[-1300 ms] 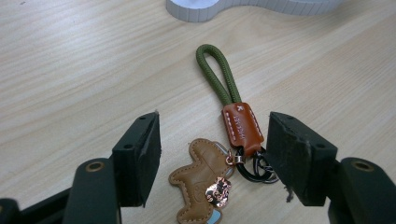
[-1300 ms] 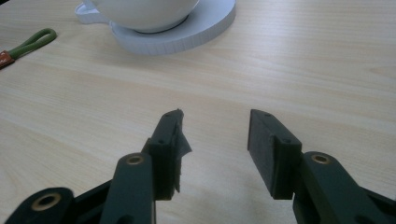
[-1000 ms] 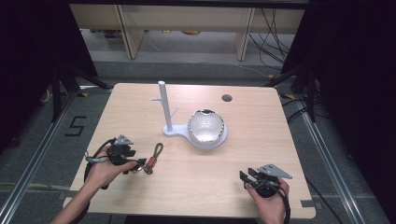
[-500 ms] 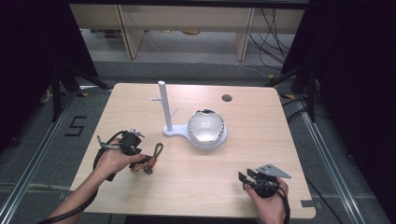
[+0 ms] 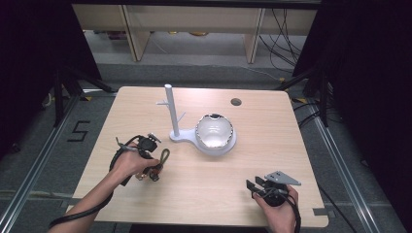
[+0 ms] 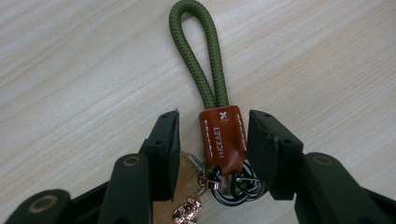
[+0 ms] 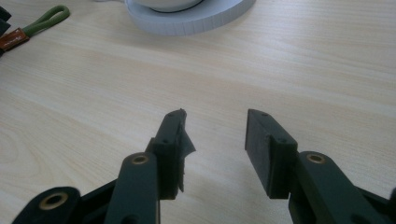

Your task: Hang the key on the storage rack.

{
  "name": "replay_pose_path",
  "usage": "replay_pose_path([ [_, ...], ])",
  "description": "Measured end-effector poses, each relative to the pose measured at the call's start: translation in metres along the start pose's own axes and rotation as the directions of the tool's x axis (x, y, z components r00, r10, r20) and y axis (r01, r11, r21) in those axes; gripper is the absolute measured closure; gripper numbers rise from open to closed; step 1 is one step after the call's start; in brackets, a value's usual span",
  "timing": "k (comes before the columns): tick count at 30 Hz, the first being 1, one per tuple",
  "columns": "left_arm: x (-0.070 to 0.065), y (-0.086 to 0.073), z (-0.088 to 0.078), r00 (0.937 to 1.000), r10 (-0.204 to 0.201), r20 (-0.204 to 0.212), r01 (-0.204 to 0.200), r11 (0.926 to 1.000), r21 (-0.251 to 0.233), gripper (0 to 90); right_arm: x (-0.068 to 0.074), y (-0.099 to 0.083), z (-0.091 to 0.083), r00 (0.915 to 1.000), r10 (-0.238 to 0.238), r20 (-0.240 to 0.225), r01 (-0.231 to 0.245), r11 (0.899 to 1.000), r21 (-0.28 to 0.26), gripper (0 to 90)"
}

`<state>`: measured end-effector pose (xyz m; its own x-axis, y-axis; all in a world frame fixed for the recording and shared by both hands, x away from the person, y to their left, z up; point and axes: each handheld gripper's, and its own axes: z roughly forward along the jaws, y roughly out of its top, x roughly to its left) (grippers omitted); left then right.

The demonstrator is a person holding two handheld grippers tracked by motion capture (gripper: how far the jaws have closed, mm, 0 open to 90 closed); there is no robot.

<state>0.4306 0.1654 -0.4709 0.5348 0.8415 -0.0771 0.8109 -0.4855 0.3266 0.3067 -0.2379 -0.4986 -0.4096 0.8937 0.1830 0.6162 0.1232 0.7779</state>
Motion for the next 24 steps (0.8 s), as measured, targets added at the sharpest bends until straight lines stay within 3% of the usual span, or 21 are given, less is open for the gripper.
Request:
replay_pose_path([
  [1,-0.002,0.0,0.002,0.9996,-0.028,0.007,0.028,0.9996,-0.001,54.0,0.0,0.0,0.0,1.0,-0.001,-0.002,0.001,1.0,-0.001,58.6],
  [2,-0.003,0.001,0.003,0.9995,-0.031,0.006,0.031,0.9995,0.005,54.2,0.0,0.0,0.0,0.9999,-0.007,0.008,0.007,1.0,-0.003,58.5],
  [7,-0.004,0.005,0.007,1.0,0.004,0.001,-0.004,0.9989,0.048,55.0,0.0,0.0,0.0,1.0,-0.004,-0.003,0.004,1.0,-0.001,58.0],
  [8,-0.007,0.005,0.009,0.9997,-0.022,0.005,0.022,0.9992,0.032,55.2,0.0,0.0,0.0,1.0,0.002,-0.001,-0.002,1.0,0.005,57.9],
  [10,-0.005,0.006,0.009,0.9999,0.009,0.007,-0.009,0.9976,0.068,55.2,0.0,0.0,0.0,1.0,-0.001,-0.002,0.001,1.0,0.004,57.8],
  [12,-0.007,0.006,0.011,0.9998,-0.009,0.017,0.008,0.9977,0.068,55.5,0.0,0.001,-0.002,0.9998,-0.01,0.018,0.01,1.0,0.013,57.7],
  [13,-0.006,0.007,0.012,0.9999,0.004,0.01,-0.004,0.9973,0.073,55.6,0.0,0.0,0.0,1.0,-0.001,-0.008,0.001,1.0,0.002,57.7],
  [14,-0.008,0.006,0.014,0.9998,-0.019,0.011,0.018,0.9981,0.059,55.8,0.0,0.0,0.0,1.0,0.002,-0.008,-0.002,1.0,0.002,57.7],
  [15,-0.007,0.006,0.014,0.9999,-0.008,0.012,0.007,0.9974,0.072,55.9,0.004,0.0,-0.002,0.9987,0.051,0.008,-0.051,0.998,0.026,57.6],
  [16,-0.006,0.006,0.014,0.9999,0.008,0.009,-0.009,0.9962,0.086,55.9,0.0,0.0,0.0,1.0,-0.005,0.0,0.005,1.0,0.001,57.6],
  [24,-0.008,0.006,0.014,0.9998,0.011,-0.018,-0.009,0.996,0.089,60.9,0.0,0.0,0.001,0.9999,0.001,-0.013,-0.001,1.0,0.005,57.2],
])
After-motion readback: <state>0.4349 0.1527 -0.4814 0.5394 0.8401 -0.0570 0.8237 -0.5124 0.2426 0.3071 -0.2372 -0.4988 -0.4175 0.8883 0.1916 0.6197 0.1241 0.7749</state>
